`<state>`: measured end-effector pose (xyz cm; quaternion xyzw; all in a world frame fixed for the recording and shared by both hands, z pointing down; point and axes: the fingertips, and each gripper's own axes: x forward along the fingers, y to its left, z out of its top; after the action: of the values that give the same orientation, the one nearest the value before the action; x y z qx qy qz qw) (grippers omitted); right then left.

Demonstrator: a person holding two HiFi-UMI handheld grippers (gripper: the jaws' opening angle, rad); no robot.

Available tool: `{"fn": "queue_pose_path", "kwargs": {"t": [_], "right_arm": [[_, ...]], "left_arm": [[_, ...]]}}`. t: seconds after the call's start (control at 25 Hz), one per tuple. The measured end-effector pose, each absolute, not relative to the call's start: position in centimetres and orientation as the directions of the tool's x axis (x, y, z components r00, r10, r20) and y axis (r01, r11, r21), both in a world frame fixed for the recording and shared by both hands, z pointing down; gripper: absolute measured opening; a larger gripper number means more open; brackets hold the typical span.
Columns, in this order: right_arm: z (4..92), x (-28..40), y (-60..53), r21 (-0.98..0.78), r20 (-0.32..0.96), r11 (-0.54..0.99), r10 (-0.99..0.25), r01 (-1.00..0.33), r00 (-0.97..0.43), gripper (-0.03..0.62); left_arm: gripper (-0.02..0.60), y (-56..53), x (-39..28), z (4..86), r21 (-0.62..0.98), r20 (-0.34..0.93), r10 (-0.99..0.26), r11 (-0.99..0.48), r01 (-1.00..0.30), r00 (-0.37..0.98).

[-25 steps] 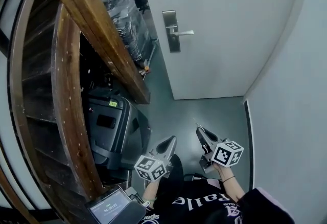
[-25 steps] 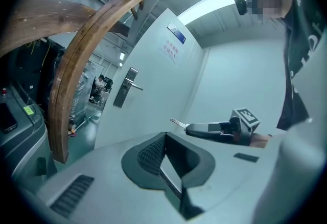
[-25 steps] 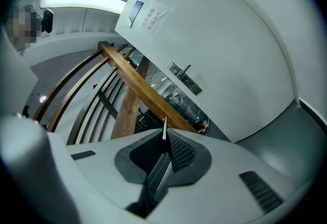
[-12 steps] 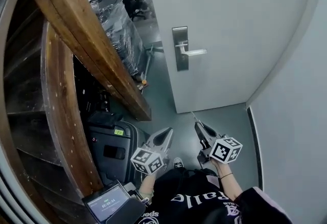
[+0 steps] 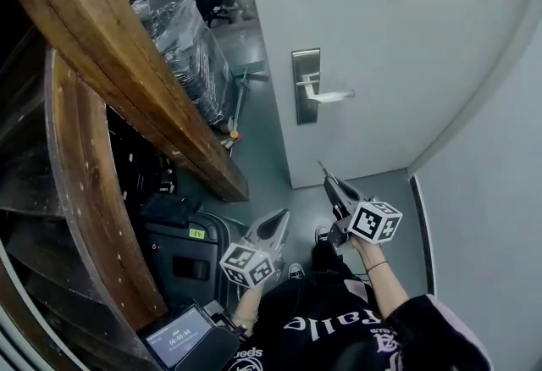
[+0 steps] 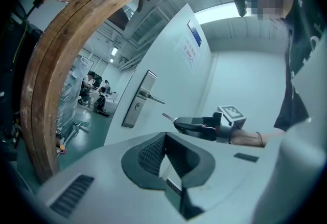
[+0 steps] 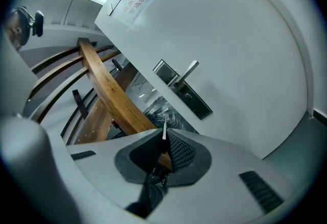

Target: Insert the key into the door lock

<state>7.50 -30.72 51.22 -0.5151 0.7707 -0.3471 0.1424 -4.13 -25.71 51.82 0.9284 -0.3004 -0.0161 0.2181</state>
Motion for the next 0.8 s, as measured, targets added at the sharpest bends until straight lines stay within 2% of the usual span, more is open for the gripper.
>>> {"fn": "queue_pose_path", "kwargs": {"t": [0.4, 0.8], "right_arm": [[53.3, 10.6, -44.7, -0.752, 0.162, 0.174, -0.887, -0.636, -0.434, 0.034], [53.8, 10.9, -50.1, -0.874, 0.101, 0.126, -0.898, -0.470, -0.428, 0.035]], "left_arm": [[0.005, -33.7, -4.5, 50.2, 0.410, 0.057, -0.681, -0.651, -0.639, 0.730], [0.005, -36.1, -2.9, 50.9, 0.379, 0.099, -0.660, -0.667, -0.642, 0.745]]}}
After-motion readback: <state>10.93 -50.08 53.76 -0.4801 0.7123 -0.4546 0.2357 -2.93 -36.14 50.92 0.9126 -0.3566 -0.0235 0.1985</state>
